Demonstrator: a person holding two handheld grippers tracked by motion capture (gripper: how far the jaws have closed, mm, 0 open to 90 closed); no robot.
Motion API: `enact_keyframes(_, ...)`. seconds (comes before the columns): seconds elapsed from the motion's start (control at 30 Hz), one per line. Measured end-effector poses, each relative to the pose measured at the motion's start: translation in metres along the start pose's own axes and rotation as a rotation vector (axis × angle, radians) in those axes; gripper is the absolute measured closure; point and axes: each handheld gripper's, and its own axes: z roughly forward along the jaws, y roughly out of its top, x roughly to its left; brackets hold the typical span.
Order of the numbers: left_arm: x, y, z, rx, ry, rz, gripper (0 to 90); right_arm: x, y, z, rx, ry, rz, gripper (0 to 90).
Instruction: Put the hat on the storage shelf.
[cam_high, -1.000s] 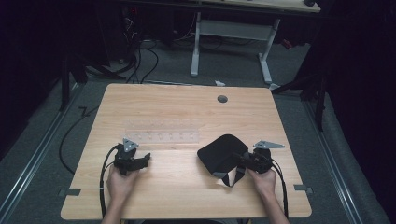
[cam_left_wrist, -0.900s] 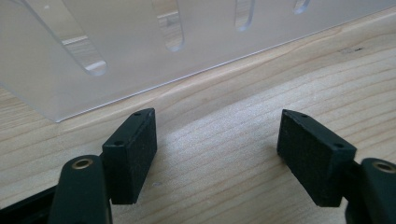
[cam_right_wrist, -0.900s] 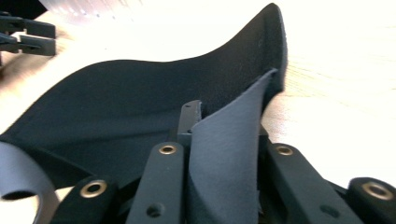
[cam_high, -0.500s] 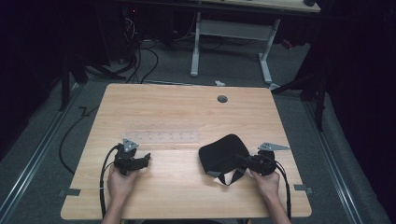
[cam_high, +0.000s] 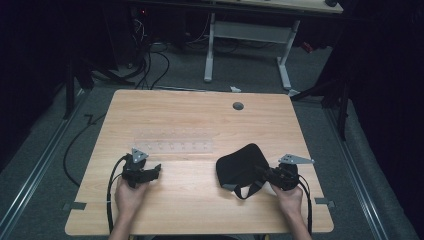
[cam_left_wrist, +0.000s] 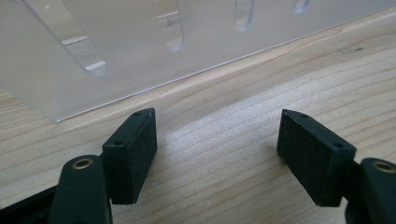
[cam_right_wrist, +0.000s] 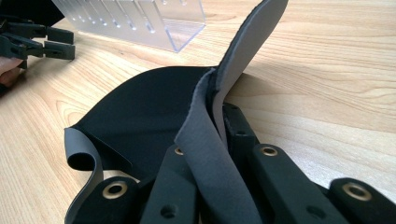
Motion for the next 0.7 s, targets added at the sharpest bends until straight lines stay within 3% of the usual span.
enact_keyframes(0.3, 0.0, 0.0, 0.0, 0.0, -0.001, 0.0, 29.2, 0.002, 0.0, -0.009, -0.029, 0.01, 0.022, 85.3)
enact_keyframes(0.7, 0.0, 0.0, 0.0, 0.004, -0.006, 0.003, 27.7, 0.007, 0.001, -0.022, -0.049, -0.006, 0.016, 85.3)
